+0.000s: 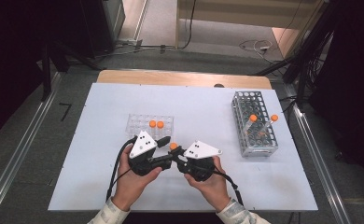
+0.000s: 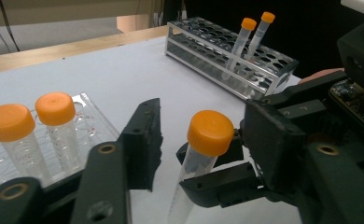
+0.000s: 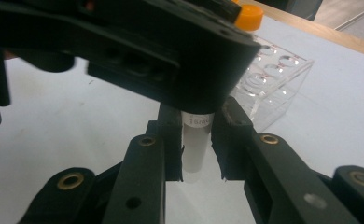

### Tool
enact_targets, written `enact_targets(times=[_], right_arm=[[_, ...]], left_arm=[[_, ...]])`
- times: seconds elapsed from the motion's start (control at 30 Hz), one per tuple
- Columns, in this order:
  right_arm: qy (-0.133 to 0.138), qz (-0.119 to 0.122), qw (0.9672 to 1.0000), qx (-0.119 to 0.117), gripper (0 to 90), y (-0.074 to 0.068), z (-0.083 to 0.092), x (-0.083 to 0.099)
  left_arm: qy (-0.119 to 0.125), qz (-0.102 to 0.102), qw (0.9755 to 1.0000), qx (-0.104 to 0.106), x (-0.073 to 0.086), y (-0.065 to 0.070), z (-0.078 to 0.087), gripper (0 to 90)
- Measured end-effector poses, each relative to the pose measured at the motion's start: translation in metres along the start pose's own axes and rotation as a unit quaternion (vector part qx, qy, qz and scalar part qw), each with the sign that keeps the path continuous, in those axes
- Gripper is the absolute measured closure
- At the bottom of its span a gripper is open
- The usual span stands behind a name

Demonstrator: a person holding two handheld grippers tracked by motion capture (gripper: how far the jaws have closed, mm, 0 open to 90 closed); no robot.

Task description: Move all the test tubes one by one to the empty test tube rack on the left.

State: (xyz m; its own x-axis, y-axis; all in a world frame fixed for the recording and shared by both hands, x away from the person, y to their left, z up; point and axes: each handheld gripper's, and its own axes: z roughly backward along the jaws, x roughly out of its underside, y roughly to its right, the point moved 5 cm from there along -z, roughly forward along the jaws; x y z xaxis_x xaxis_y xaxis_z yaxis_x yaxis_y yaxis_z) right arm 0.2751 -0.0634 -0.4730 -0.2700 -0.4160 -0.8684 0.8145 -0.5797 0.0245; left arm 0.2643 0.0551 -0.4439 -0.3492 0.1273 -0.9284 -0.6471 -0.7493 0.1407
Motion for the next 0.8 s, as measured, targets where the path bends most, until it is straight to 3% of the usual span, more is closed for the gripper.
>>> enact_targets(times=[0.17,0.5,0.67,0.8], right_arm=[[0.002,0.002,1.0,-0.003,72.1,-0.001,-0.001,-0.001],[-0.001,-0.007,0.9999,-0.008,70.1,-0.001,-0.001,0.0],[0.006,-0.016,0.9996,-0.021,41.8,-0.002,0.0,-0.002],[0.009,-0.02,0.9995,-0.021,28.9,0.0,0.002,-0.002]], left_arm=[[-0.007,-0.004,1.0,0.002,0.001,-0.001,0.0,63.4],[-0.012,-0.01,0.9999,0.002,0.002,-0.001,0.0,70.0],[-0.008,-0.002,0.9999,-0.006,-0.002,-0.008,0.006,70.1],[0.002,0.008,0.9998,-0.015,-0.009,-0.017,0.016,70.1]])
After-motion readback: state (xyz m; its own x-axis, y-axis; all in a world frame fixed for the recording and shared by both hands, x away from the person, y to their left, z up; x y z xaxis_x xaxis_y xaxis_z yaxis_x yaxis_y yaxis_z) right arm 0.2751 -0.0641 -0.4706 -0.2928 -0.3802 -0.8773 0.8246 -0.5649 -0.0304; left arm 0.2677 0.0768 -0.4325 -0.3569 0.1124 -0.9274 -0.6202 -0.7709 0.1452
